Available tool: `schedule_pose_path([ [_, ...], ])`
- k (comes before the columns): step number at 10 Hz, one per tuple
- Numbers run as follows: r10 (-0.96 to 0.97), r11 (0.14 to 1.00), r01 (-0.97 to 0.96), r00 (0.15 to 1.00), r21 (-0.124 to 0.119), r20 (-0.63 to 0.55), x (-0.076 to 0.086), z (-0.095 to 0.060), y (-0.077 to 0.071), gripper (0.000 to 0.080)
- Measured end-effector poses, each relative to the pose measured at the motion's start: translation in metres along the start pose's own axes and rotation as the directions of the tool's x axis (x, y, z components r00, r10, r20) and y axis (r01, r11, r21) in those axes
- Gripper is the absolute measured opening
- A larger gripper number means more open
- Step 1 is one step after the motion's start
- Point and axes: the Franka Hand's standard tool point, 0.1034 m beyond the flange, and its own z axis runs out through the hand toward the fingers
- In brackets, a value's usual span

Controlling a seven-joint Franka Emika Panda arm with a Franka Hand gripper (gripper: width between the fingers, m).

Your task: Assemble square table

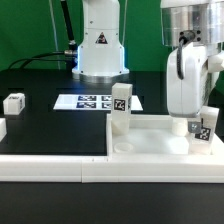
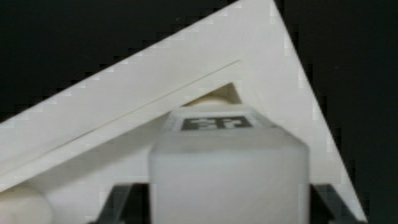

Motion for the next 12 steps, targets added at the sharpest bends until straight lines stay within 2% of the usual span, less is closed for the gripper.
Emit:
schedule_pose_path([
  [1,-0.002,1.0,0.002,1.0,0.0,-0.001,0.0,0.001,0.0,0.0293],
  [2,-0.038,0.999,0.038,0.999,-0.003,-0.003,0.0,0.001,0.001,0.0467],
  [3,-0.111,0.994,0.111,0.994,-0.013,-0.005,0.0,0.002,0.003,0.0585],
  [4,-0.214,0.977,0.214,0.977,-0.013,-0.006,-0.002,0.002,0.004,0.0585],
  [5,-0.275,0.961,0.275,0.961,-0.012,-0.004,-0.007,-0.001,0.006,0.0638],
  [7,-0.444,0.896,0.443,0.896,-0.013,-0.016,-0.016,-0.005,0.012,0.0646],
  [9,-0.561,0.828,0.561,0.828,-0.017,-0.016,-0.013,-0.004,0.01,0.0649],
  [10,-0.633,0.774,0.633,0.774,-0.021,-0.018,-0.013,-0.003,0.011,0.0649],
  [12,-0.845,0.535,0.844,0.533,-0.048,-0.038,-0.009,0.0,0.009,0.0649],
])
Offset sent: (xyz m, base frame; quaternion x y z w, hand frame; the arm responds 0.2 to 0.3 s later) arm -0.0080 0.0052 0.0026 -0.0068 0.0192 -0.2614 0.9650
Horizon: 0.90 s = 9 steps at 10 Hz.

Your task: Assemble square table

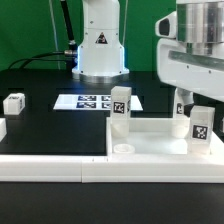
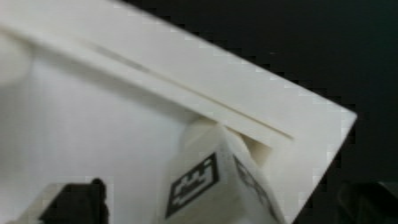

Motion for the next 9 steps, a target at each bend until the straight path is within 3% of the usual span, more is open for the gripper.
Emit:
schedule_pose_path([
  [2,-0.197,0.98,0.197,0.98,-0.013,-0.011,0.0006,0.0017,0.001,0.0649],
  [4,-0.25,0.968,0.25,0.968,-0.023,-0.027,-0.0005,0.002,0.0003,0.0649],
  [5,-0.248,0.969,0.248,0.968,-0.023,-0.027,0.0002,0.0019,0.0006,0.0557],
  [6,-0.247,0.969,0.246,0.969,-0.023,-0.027,0.0001,0.002,0.0006,0.0396],
  [7,-0.184,0.983,0.184,0.983,-0.02,-0.027,-0.0002,0.0021,0.0005,0.0396],
  [8,-0.127,0.992,0.126,0.992,-0.019,-0.028,-0.0003,0.0022,0.0004,0.0288],
  [9,-0.039,0.999,0.039,0.999,-0.015,-0.028,-0.0008,0.0022,0.0001,0.0288],
])
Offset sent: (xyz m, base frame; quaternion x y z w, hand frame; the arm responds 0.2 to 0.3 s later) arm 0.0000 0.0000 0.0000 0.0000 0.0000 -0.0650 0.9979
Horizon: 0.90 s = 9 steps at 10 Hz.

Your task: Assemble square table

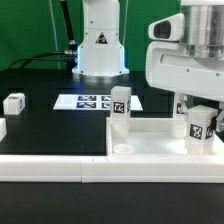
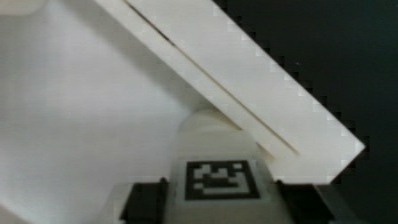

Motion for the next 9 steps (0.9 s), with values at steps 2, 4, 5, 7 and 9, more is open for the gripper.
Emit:
schedule_pose_path([
  [2,0.121,0.993,-0.121,0.993,0.001,0.001,-0.0004,0.0001,-0.0003,0.0288],
  [4,0.279,0.96,-0.279,0.96,0.005,0.007,-0.0001,0.0005,-0.0009,0.0288],
  [5,0.386,0.922,-0.386,0.922,0.011,0.015,0.003,0.0008,-0.0019,0.0288],
  [7,0.669,0.742,-0.67,0.742,0.01,0.043,0.002,0.0016,-0.0058,0.029],
  [9,0.824,0.564,-0.825,0.565,0.029,0.046,-0.0003,0.0022,-0.0099,0.029],
])
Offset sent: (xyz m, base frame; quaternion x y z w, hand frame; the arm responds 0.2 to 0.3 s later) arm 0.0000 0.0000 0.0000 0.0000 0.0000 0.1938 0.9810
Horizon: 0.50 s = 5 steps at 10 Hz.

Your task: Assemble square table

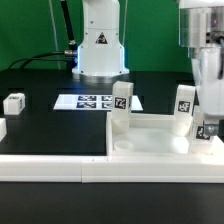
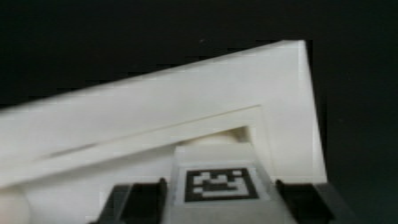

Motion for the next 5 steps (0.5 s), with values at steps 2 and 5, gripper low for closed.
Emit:
schedule_pose_path([
  [2,0.005,1.0,-0.005,1.0,0.006,-0.01,-0.0001,0.0,0.0001,0.0295],
  [5,-0.033,0.999,0.033,0.999,0.008,-0.018,0.0003,0.0,0.0006,0.0295],
])
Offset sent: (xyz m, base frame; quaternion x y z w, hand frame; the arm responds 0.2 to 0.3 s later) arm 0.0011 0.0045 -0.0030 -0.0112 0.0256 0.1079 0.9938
